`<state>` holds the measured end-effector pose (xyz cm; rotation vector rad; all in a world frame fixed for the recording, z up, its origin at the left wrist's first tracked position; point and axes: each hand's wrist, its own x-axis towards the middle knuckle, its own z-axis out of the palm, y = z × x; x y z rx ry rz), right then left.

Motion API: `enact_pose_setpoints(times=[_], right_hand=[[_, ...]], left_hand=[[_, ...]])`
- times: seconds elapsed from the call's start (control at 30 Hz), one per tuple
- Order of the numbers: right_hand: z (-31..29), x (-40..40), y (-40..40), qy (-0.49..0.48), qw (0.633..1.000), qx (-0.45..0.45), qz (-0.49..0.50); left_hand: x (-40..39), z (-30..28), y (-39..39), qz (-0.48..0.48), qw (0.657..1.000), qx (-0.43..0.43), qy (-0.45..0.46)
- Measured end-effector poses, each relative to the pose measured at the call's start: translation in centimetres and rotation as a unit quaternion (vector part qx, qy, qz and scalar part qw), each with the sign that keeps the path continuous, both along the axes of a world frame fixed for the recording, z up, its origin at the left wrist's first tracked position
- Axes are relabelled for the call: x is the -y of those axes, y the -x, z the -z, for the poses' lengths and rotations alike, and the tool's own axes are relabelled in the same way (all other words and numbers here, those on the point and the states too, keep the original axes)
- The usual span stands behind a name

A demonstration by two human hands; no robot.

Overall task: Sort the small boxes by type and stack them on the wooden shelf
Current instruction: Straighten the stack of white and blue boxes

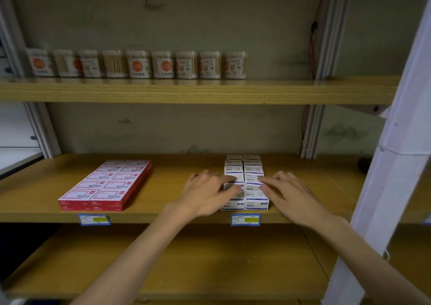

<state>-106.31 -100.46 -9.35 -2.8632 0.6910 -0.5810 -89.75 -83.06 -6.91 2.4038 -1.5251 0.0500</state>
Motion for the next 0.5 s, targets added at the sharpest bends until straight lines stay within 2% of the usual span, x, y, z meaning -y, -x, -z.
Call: enact_pose_setpoints(times=[0.37, 0.43, 0.5], right_hand=[[-0.4, -0.8, 1.2, -0.060, 0.995, 0.014, -0.075], [-0.5, -0.7, 1.2, -0.071, 0.994, 0.011, -0.077], [-0.9, -0.4, 1.2, -0.106, 0.991, -0.001, -0.076]], left_hand=[[-2.3, -0.3, 0.3, 0.015, 0.999, 0.045, -0.022], [-2.4, -0.5, 0.2, 0.017, 1.000, 0.009, -0.024], [-2.4, -0.6, -0.6, 0.026, 0.996, -0.073, -0.033]])
